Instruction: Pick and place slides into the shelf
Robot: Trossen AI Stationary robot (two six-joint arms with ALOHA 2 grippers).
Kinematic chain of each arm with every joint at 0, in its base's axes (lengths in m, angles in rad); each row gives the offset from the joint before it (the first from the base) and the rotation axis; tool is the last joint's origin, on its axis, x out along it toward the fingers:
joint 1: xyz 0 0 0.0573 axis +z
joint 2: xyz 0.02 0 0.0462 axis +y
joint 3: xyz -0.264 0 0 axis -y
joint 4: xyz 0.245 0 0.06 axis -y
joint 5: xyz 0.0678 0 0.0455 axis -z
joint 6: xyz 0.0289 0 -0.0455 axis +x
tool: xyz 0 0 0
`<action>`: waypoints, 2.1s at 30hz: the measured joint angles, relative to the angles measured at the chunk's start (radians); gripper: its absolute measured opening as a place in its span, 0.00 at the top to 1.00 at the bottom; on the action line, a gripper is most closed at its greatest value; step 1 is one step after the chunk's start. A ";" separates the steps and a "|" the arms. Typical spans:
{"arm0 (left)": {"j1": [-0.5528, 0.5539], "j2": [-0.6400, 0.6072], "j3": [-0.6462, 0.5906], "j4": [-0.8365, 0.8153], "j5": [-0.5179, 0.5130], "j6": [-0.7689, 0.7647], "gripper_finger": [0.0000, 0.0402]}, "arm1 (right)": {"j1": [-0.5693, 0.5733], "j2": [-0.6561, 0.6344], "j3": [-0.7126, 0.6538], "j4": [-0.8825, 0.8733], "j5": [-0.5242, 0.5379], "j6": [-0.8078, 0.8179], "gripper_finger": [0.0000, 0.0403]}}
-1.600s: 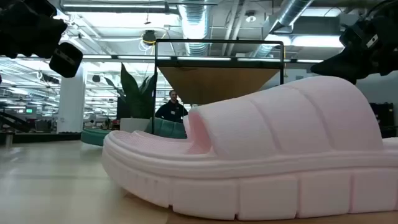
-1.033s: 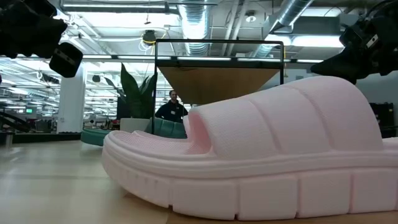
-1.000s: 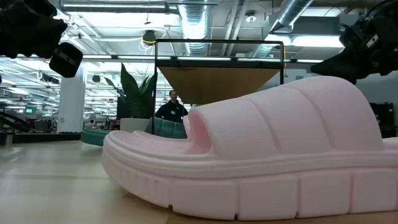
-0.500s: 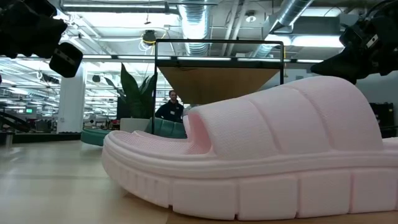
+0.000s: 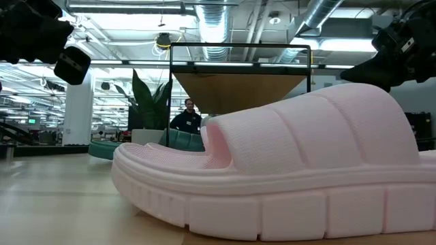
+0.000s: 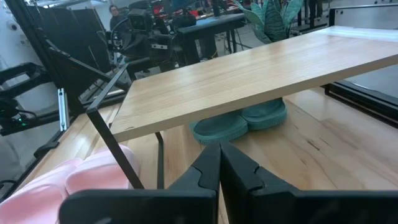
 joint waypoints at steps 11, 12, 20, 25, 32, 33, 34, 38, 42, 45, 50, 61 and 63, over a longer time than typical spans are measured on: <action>0.000 0.000 0.000 0.000 0.000 0.000 1.00 | 0.000 0.000 0.000 0.000 0.000 0.000 1.00; 0.000 0.000 0.000 0.000 0.000 0.000 1.00 | 0.000 0.000 0.000 0.000 0.000 0.000 1.00; 0.000 0.000 0.000 0.000 0.000 0.000 1.00 | 0.000 0.000 0.000 0.000 0.000 0.000 1.00; 0.000 0.000 0.000 0.000 0.000 0.000 1.00 | 0.000 0.000 0.000 0.000 0.000 0.000 1.00; 0.000 0.000 -0.001 0.000 -0.058 0.035 1.00 | 0.000 0.000 0.000 0.000 0.000 0.000 1.00; 0.000 0.000 -0.001 0.000 -0.078 0.034 1.00 | 0.000 0.000 0.000 0.000 0.000 0.000 1.00; 0.000 0.000 -0.001 -0.001 -0.101 0.027 1.00 | 0.000 0.000 0.000 0.001 0.000 0.000 1.00; 0.000 0.000 -0.001 0.013 -0.207 -0.054 1.00 | 0.000 0.000 -0.002 0.017 0.000 0.009 1.00; 0.000 0.000 -0.002 0.070 -0.348 -0.192 1.00 | 0.001 0.000 -0.003 0.076 0.000 0.175 1.00; 0.000 0.000 -0.002 0.107 -0.473 -0.290 1.00 | 0.001 0.000 -0.003 0.112 0.000 0.306 1.00; 0.000 0.000 -0.002 0.090 -0.598 -0.375 1.00 | -0.008 0.000 -0.002 0.175 0.026 0.400 1.00; 0.000 0.000 0.000 0.044 -0.590 -0.495 1.00 | 0.052 0.000 -0.001 0.340 -0.077 0.777 1.00; 0.000 0.000 0.000 0.043 -0.524 -0.511 1.00 | 0.091 0.004 -0.001 0.326 -0.103 0.820 1.00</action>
